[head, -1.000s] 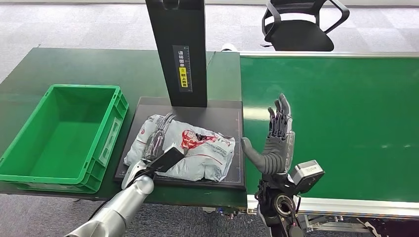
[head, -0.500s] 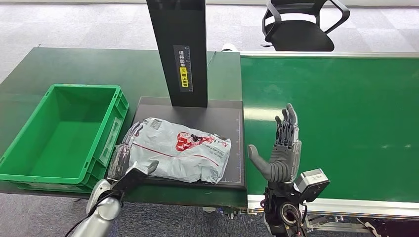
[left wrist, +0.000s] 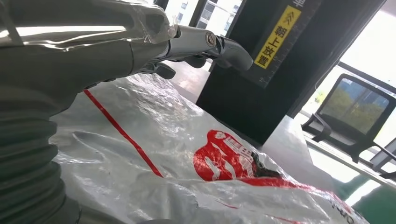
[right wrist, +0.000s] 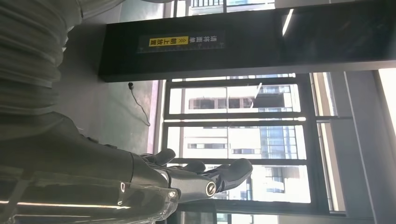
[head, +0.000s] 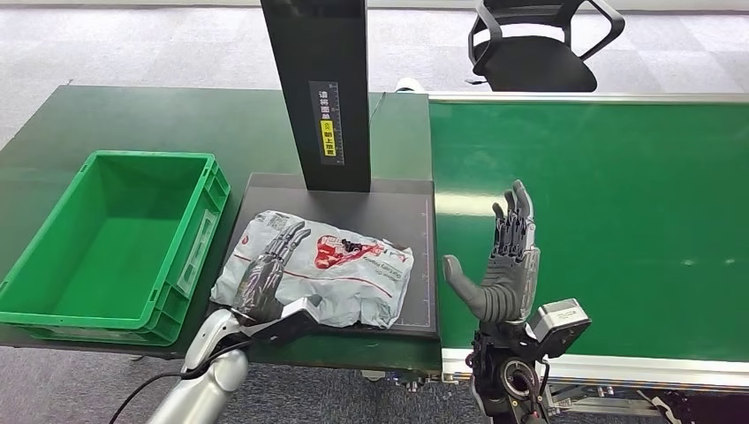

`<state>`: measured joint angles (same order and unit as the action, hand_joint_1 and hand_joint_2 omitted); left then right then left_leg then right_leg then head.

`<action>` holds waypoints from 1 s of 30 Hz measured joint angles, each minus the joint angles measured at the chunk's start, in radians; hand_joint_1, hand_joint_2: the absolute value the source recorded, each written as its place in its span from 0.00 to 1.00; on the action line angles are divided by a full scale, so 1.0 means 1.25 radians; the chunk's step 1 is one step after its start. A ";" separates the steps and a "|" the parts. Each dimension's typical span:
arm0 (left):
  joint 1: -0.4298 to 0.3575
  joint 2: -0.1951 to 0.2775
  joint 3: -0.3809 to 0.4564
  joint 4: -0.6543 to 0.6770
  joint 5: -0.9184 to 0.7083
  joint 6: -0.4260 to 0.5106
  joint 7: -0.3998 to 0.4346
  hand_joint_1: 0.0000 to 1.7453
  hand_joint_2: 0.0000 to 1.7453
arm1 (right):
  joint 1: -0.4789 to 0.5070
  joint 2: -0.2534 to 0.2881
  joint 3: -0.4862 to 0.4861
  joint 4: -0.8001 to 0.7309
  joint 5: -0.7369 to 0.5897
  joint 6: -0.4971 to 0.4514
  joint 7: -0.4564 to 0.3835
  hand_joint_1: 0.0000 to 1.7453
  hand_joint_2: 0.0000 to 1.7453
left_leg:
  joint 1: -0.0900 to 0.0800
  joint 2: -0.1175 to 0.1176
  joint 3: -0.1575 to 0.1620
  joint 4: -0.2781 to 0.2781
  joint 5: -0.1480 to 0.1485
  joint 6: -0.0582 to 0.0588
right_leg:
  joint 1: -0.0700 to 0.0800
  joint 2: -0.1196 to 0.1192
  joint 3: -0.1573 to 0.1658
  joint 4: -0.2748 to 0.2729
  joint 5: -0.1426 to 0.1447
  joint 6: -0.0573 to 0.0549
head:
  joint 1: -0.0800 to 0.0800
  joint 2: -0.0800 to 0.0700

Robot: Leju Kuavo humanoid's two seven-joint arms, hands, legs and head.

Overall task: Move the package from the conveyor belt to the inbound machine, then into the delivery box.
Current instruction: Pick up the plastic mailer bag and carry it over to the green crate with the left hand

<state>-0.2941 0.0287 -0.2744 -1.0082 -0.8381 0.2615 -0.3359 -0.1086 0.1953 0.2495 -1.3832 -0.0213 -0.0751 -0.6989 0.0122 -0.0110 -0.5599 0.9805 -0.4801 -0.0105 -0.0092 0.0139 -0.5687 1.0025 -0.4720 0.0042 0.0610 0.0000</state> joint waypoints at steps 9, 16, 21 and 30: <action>-0.100 -0.026 -0.040 0.130 -0.026 0.001 0.015 0.00 1.00 | 0.000 0.001 0.000 0.001 -0.002 -0.001 0.000 0.00 1.00 | 0.000 0.000 0.000 0.000 0.000 0.000 | 0.000 0.000 0.000 0.000 0.000 0.000 | 0.000 0.000; -0.125 -0.032 -0.049 0.168 -0.026 0.001 0.015 0.00 1.00 | 0.000 0.001 0.000 0.001 -0.002 -0.001 0.000 0.00 1.00 | 0.000 0.000 0.000 0.000 0.000 0.000 | 0.000 0.000 0.000 0.000 0.000 0.000 | 0.000 0.000; -0.131 -0.035 -0.049 0.181 -0.026 0.001 0.015 0.00 1.00 | 0.000 0.001 0.000 0.001 -0.002 -0.001 0.000 0.00 1.00 | 0.000 0.000 0.000 0.000 0.000 0.000 | 0.000 0.000 0.000 0.000 0.000 0.000 | 0.000 0.000; -0.179 -0.035 -0.058 0.263 -0.025 -0.015 0.010 0.83 1.00 | 0.005 0.000 0.000 0.001 -0.003 -0.007 0.000 0.00 1.00 | 0.000 0.000 0.000 0.000 0.000 0.000 | 0.000 0.000 0.000 0.000 0.000 0.000 | 0.000 0.000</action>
<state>-0.5177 -0.0147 -0.3473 -0.6798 -0.8692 0.2423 -0.3237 -0.1019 0.1951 0.2489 -1.3825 -0.0256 -0.0834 -0.6989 0.0122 -0.0109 -0.5597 0.9806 -0.4800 -0.0105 -0.0092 0.0140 -0.5686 1.0025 -0.4719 0.0042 0.0610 0.0000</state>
